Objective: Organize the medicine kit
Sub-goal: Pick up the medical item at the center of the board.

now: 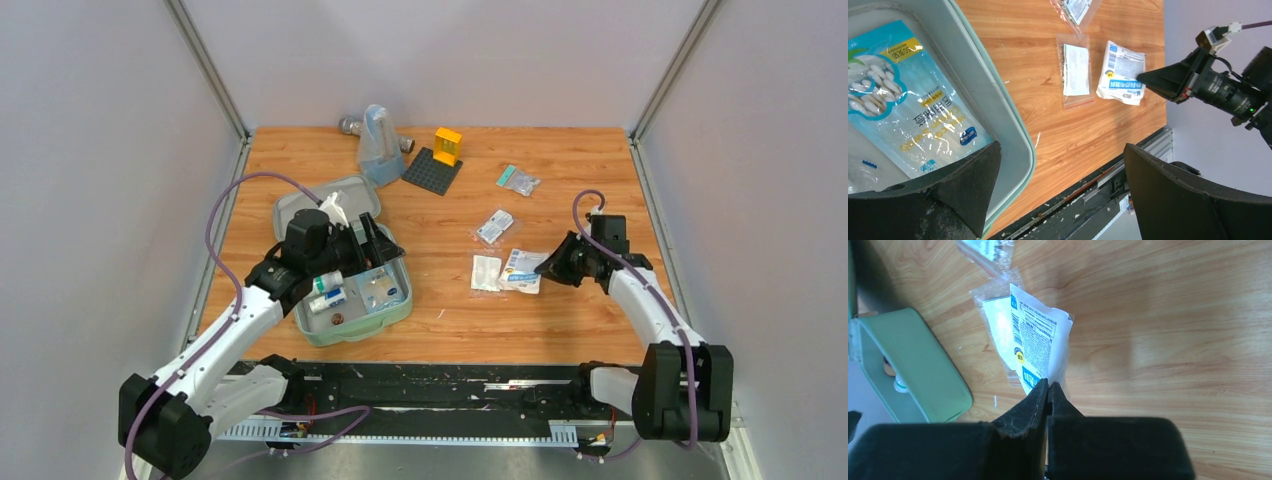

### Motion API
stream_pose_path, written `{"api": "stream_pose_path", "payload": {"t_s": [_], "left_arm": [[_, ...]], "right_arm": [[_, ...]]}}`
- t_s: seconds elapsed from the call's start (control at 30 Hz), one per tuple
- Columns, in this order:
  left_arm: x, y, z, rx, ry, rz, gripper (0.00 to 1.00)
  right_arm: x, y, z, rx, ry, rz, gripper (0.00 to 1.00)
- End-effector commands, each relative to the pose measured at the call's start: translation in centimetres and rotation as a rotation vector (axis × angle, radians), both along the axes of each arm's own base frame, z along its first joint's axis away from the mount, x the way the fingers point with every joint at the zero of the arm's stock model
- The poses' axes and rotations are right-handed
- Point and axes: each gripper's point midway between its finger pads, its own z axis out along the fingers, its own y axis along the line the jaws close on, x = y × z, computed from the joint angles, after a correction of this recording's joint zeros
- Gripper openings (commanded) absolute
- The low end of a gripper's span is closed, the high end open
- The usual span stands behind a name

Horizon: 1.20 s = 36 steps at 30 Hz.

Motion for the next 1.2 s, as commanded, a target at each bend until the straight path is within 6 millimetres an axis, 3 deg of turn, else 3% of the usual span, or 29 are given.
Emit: {"api": "stream_pose_path", "payload": {"t_s": [0.0,0.33,0.63,0.93,1.07,1.17], "left_arm": [[0.3,-0.8,0.1,-0.049,-0.002,-0.005,1.0],[0.4,-1.7,0.9,-0.114,-0.028,-0.037,1.0],[0.7,-3.4,1.3,-0.173,-0.044,-0.102,1.0],[0.1,-7.9,1.5,-0.197,-0.059,-0.233,0.95],[-0.4,-9.5,1.4,-0.208,-0.056,-0.277,0.86],[-0.7,-9.9,1.3,-0.207,-0.058,-0.292,0.72]], "right_arm": [[0.1,1.3,3.6,0.064,-0.101,0.056,0.0],[-0.2,4.4,9.4,0.198,-0.248,0.208,0.0],[-2.6,11.7,13.7,0.303,-0.342,0.512,0.0],[-4.3,16.8,14.3,0.359,-0.321,0.653,0.0],[-4.5,17.7,13.8,0.361,-0.298,0.668,0.0],[-4.5,17.7,13.4,0.356,-0.285,0.661,0.0]]}}
